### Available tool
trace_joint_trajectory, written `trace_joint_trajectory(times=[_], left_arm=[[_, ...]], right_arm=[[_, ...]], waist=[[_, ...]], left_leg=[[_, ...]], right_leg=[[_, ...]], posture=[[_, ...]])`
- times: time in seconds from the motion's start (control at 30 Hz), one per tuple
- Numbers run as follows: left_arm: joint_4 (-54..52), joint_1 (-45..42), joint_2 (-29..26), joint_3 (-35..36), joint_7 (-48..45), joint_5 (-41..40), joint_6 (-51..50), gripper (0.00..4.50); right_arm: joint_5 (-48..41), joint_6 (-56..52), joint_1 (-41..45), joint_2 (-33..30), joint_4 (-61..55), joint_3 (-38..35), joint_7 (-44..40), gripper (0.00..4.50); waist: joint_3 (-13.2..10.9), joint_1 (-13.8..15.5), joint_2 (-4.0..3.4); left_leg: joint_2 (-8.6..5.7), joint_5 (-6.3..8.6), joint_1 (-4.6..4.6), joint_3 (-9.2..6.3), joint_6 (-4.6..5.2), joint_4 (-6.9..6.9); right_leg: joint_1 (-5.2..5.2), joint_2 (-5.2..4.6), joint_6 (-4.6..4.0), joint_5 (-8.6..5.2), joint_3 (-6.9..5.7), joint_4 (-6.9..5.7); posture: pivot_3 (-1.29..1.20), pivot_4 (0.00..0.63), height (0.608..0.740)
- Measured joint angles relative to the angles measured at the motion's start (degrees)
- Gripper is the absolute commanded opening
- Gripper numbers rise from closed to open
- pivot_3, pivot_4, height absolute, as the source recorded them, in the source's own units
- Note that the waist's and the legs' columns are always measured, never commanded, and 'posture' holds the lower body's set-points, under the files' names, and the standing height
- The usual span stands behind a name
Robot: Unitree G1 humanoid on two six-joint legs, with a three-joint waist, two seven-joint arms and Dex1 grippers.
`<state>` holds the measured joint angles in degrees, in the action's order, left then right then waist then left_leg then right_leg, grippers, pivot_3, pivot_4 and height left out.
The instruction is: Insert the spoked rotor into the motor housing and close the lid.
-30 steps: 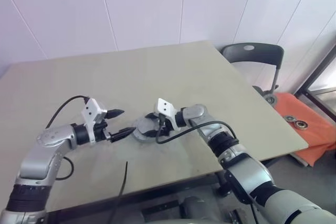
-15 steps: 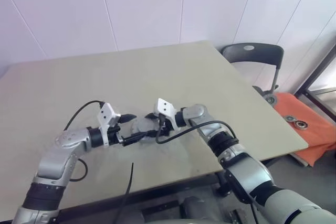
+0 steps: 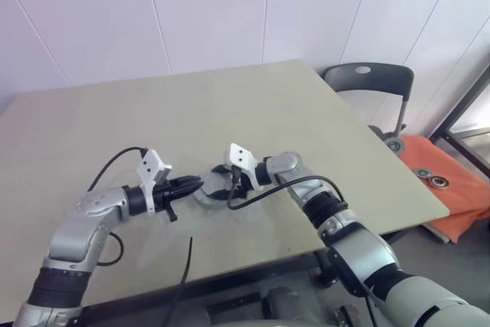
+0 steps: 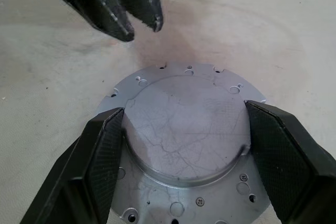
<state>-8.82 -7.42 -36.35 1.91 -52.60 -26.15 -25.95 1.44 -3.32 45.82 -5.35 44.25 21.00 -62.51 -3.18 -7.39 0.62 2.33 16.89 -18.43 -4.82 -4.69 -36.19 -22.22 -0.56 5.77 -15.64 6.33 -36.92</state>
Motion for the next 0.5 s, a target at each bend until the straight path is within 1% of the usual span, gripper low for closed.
trace_joint_trajectory(times=[0.1, 0.13, 0.3, 0.5], left_arm=[[0.31, -0.13, 0.03, -0.03, -0.6, 0.0, 0.19, 0.28], [0.66, -0.22, 0.17, -0.08, -0.56, 0.12, 0.19, 0.02], [3.44, -1.83, 1.18, -2.2, 0.07, 2.66, 1.07, 0.02], [8.81, -3.35, 4.15, -5.01, 0.27, 7.01, 6.9, 0.02]], right_arm=[[0.0, 0.01, 0.02, 0.03, 0.04, 0.0, 0.01, 3.22], [0.0, 0.01, 0.02, 0.02, 0.06, 0.0, 0.03, 3.22], [0.0, 0.03, 0.04, 0.03, 0.13, 0.0, 0.14, 3.22], [0.0, 0.05, 0.0, -0.01, 0.13, -0.02, 0.17, 3.22]], waist=[[0.0, -0.02, 0.0], [0.0, 0.0, 0.0], [0.0, -0.01, 0.01], [0.01, 0.07, 0.01]], left_leg=[[0.0, 0.0, 0.0, 0.0, 0.0, 0.0], [0.0, 0.0, 0.0, 0.0, 0.0, 0.0], [-0.01, 0.0, 0.01, 0.0, 0.0, -0.01], [-0.02, 0.0, 0.01, -0.01, 0.0, -0.01]], right_leg=[[-0.01, 0.0, 0.0, 0.0, 0.0, 0.0], [-0.01, 0.0, 0.0, 0.0, 0.0, 0.0], [0.0, 0.01, -0.01, -0.01, 0.01, 0.01], [0.0, 0.01, -0.01, -0.01, 0.01, 0.01]], posture=[[0.0, 0.0, 0.74], [0.0, 0.0, 0.74], [0.0, 0.0, 0.74], [0.0, 0.0, 0.74]])
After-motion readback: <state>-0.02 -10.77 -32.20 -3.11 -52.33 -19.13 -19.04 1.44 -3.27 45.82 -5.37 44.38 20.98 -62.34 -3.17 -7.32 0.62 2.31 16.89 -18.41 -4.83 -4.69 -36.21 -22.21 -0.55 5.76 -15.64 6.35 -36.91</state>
